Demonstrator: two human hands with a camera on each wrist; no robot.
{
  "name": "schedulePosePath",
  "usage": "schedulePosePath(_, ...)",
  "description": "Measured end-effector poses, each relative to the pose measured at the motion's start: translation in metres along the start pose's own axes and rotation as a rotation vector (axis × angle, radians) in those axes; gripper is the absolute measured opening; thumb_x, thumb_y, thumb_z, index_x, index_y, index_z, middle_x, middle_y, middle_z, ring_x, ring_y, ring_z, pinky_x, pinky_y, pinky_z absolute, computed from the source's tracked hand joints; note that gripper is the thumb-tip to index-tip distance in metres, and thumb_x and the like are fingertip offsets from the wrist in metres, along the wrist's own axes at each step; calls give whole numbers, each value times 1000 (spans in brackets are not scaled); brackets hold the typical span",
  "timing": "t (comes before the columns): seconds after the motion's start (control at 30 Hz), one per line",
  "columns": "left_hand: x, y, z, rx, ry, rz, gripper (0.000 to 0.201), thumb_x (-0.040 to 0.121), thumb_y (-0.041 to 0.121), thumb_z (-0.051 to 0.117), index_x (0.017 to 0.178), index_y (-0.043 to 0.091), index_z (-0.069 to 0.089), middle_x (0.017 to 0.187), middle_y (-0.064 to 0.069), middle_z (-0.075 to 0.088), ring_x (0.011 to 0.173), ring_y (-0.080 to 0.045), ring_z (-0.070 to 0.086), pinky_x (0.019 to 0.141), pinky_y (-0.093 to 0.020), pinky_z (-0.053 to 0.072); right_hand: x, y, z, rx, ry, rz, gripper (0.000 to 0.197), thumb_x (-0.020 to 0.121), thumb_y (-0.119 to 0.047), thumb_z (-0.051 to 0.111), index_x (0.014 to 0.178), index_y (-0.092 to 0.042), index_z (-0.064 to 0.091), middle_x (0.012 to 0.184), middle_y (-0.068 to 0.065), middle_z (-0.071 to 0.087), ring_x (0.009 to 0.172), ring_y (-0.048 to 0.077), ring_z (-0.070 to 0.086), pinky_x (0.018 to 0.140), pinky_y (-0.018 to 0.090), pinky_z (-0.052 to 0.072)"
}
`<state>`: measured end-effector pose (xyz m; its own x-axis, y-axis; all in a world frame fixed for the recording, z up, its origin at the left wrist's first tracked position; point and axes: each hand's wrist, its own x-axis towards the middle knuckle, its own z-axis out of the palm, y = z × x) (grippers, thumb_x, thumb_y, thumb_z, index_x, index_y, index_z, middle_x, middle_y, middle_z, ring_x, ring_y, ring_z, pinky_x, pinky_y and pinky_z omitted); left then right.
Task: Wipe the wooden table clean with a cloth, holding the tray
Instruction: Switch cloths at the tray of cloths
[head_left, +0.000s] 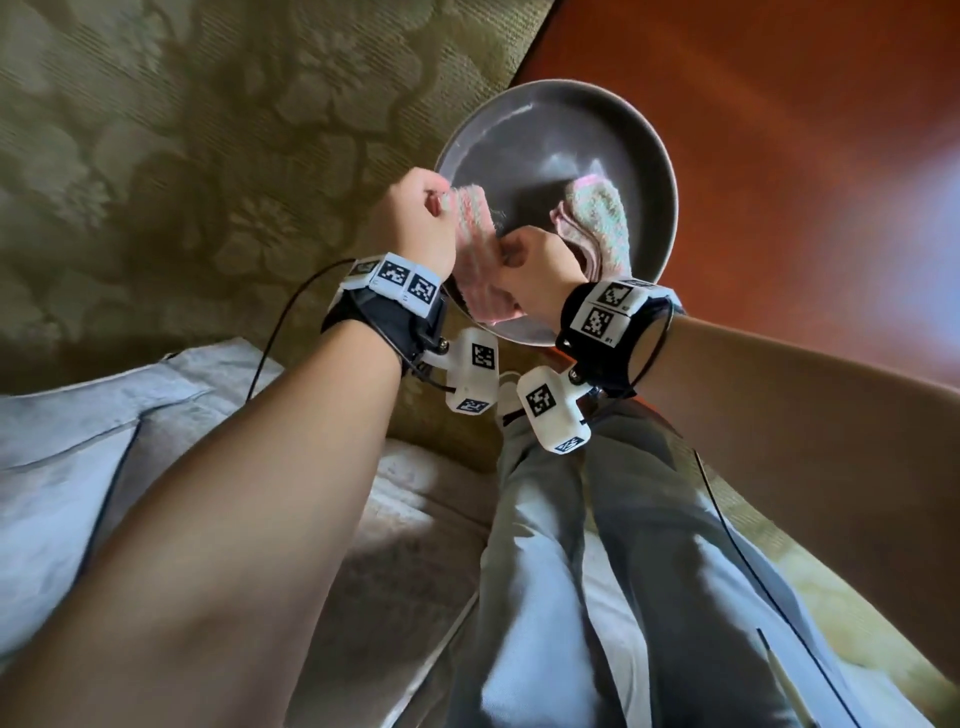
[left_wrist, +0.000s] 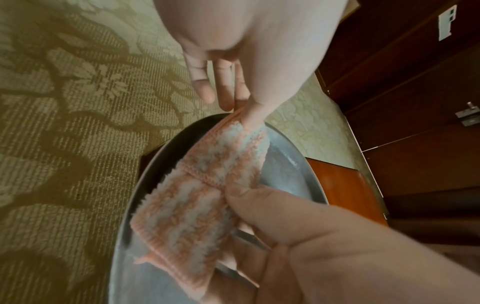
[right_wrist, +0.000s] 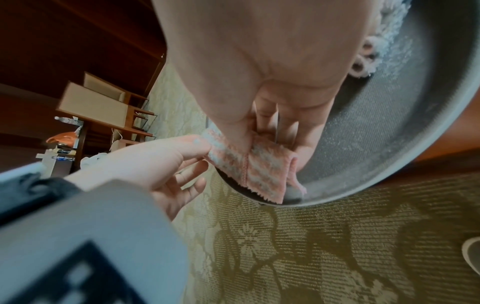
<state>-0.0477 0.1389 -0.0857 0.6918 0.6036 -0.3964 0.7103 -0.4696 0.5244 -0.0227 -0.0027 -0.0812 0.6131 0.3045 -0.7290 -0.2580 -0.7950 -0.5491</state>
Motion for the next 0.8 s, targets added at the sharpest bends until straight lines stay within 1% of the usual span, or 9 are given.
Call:
schedulePosePath(0.07,3,-2,2,36,12,31,19,90,11,60,102,20,72,100,3,74,91,-18,67,74,-27,51,2,1,3,-8,31,-23,23,85,-23,67,108,-21,65,93,-4,66,84,16,61,61,19,45)
schedulePosePath(0.1,4,-3,3,47,20,45,20,90,10,60,102,20,72,100,3,74,91,-19,67,75,-28,52,2,1,4,-20,42,-33,22,86,-23,66,108,-20,66,91,-5,64,82,15,60,58,17,40)
schedulePosePath(0.23,5,-5,9,65,33,78,20,89,10,59,101,19,72,101,-1,74,94,-23,67,80,-38,55,1,2,4,-108,35,-86,18,89,-20,60,103,-18,70,89,-2,67,82,19,62,67,23,42)
schedulePosePath(0.37,3,3,10,80,74,76,26,86,9,63,108,20,72,111,-3,68,105,-24,61,88,-37,52,-10,8,-7,-210,40,-146,20,88,-20,58,105,-19,68,91,0,69,83,23,63,78,34,53)
schedulePosePath(0.47,-7,25,15,118,98,93,28,85,10,62,108,22,71,116,-5,62,107,-25,58,88,-36,50,-23,18,-33,-203,126,-183,29,87,-13,56,114,-17,66,93,-2,65,86,21,57,77,31,50)
schedulePosePath(0.57,-21,49,28,-12,43,106,27,81,5,57,99,18,72,104,-7,66,94,-25,64,84,-39,54,-31,33,-61,-166,245,-191,27,82,-12,58,108,-17,65,94,-1,61,87,23,58,71,30,46)
schedulePosePath(0.67,-38,66,39,-28,-59,51,23,83,9,56,96,20,71,97,-3,73,91,-23,66,81,-32,52,-33,47,-79,-176,323,-145,25,86,-23,62,110,-17,61,107,1,57,89,23,56,70,30,43)
schedulePosePath(0.77,-52,66,50,-33,-162,-61,10,79,27,58,81,28,68,89,0,72,84,-30,67,79,-44,56,-30,60,-84,-205,317,-108,33,92,-39,59,118,-18,58,116,5,53,94,24,56,78,37,49)
schedulePosePath(0.8,-54,62,56,-14,-183,-79,9,76,35,56,73,31,64,87,0,73,84,-32,67,82,-49,55,-28,64,-84,-217,311,-98,35,92,-40,58,119,-18,57,117,5,53,97,24,56,80,38,50)
